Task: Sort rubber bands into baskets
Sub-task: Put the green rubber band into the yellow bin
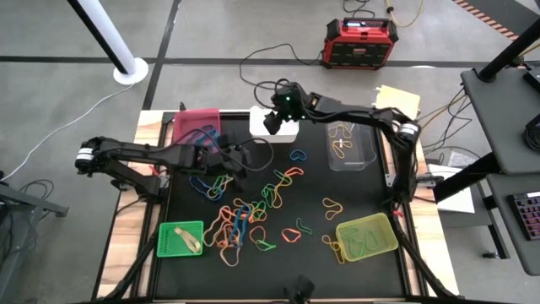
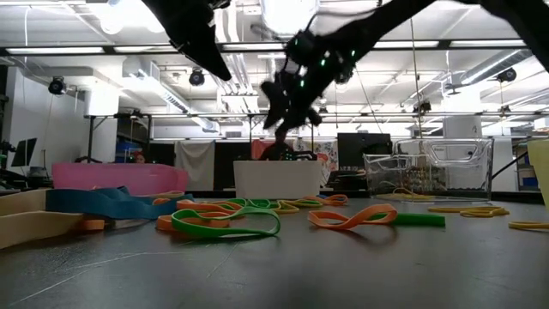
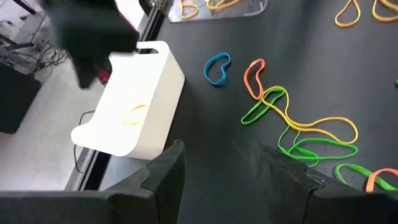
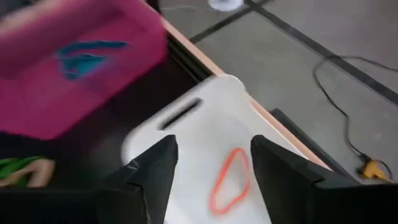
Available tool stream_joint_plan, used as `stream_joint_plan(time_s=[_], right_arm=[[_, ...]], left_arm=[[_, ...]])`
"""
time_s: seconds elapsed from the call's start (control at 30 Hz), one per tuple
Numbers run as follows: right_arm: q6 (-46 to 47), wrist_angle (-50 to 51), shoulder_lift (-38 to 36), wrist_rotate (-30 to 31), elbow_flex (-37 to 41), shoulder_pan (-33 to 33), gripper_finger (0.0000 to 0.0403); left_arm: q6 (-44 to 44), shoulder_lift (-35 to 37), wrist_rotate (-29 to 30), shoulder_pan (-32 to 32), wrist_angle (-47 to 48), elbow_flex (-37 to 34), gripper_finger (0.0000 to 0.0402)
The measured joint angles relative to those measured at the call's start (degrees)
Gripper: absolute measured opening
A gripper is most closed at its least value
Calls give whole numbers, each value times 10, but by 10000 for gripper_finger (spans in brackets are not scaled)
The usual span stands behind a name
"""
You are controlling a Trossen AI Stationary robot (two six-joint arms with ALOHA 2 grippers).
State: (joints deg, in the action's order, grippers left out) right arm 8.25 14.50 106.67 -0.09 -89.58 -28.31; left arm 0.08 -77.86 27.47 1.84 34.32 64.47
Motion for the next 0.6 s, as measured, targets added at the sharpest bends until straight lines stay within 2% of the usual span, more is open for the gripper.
stream_joint_plan(time_s=[0.23,0.43,0.6], right_arm=[[-46,24,-111,1,41,81,190],[-42,28,-225,3,137,168,178],[1,28,-292,7,232,240,169]], left_arm=[[-8,0,-1,0,-3,-25,166],[-47,-1,-44,7,4,-39,166],[-49,-1,-78,22,2,-55,166]])
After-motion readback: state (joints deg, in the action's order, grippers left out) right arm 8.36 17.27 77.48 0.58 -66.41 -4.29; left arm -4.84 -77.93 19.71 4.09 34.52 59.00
